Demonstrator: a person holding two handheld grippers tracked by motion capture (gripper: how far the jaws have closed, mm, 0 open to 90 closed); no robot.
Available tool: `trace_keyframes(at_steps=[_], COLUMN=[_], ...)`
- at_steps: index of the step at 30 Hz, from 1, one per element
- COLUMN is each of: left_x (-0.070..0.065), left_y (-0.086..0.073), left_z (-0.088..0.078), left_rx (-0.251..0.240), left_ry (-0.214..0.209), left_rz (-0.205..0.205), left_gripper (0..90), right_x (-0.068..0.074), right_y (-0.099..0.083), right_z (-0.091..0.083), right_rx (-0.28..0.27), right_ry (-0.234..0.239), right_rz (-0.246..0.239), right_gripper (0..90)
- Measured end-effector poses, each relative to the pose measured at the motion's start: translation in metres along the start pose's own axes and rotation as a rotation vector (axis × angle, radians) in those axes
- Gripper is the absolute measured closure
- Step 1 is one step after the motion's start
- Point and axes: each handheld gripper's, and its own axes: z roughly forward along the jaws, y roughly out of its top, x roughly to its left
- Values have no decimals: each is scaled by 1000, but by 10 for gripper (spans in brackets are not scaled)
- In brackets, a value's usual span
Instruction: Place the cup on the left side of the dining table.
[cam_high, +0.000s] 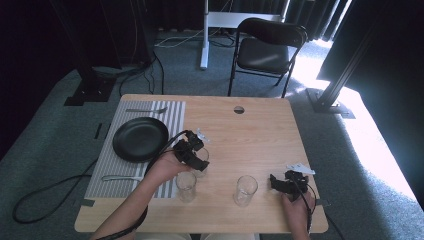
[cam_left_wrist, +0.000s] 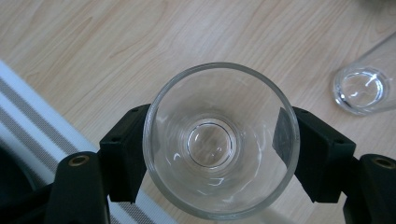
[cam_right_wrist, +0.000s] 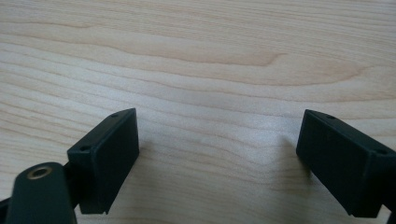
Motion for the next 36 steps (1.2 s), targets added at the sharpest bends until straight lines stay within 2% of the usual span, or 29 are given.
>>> trace_keyframes(at_steps=[2,8,13,17,24,36], left_x=[4,14,26,32,48,61], left_y=[-3,-13,-24,-29,-41,-56], left_z=[-1,-5,-13,-17,-24,-23], left_rx=[5,20,11,12,21,38], left_ry=[21,24,57,55,83,102], left_rz=[-3,-27,-59,-75,-107,-137], left_gripper=[293,293,293,293,293,293], right_x=[0,0,0,0,0,0], right_y=[0,0,0,0,0,0], right_z=[0,0,0,0,0,0], right_rx=[0,0,0,0,1,0], right_ry=[0,0,0,0,0,0], right_rz=[0,0,0,-1,1,0], right_gripper=[125,125,125,125,125,125])
